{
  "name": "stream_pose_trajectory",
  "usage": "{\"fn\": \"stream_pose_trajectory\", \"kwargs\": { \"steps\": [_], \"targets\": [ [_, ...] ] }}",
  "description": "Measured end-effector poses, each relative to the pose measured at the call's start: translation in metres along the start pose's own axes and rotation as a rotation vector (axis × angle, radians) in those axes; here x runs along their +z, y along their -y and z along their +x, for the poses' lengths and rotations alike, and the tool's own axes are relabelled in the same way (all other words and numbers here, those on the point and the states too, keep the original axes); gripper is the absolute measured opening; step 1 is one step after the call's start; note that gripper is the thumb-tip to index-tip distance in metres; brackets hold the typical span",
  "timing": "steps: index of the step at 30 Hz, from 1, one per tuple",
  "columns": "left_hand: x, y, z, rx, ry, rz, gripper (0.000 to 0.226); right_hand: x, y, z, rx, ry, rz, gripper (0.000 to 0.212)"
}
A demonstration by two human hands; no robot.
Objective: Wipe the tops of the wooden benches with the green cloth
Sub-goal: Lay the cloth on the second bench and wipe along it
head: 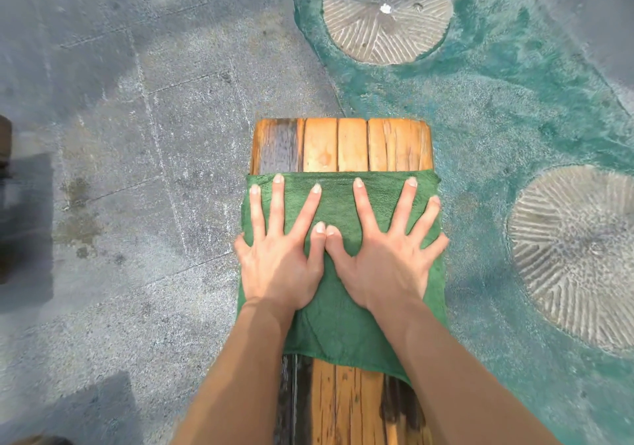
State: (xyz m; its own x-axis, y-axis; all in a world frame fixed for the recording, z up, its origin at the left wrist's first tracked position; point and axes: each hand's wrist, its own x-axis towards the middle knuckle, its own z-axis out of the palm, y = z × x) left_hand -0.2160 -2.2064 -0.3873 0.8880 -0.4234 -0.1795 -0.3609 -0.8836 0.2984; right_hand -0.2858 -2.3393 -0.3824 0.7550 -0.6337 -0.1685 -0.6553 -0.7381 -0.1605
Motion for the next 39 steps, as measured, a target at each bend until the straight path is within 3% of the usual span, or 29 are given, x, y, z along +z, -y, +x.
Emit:
{"fn": "stream_pose_trajectory", "kwargs": {
  "steps": [31,39],
  "targets": [
    [-0.015,-0.01,0.091,0.052,-0.01,0.086,0.06,-0.004,0.016,0.08,0.06,-0.05,0.018,0.08],
    [-0.018,-0.012,0.125,0.058,0.016,0.075,0.058,-0.011,0.023,0.114,0.087,0.014,-0.002,0.082]
  ]
}}
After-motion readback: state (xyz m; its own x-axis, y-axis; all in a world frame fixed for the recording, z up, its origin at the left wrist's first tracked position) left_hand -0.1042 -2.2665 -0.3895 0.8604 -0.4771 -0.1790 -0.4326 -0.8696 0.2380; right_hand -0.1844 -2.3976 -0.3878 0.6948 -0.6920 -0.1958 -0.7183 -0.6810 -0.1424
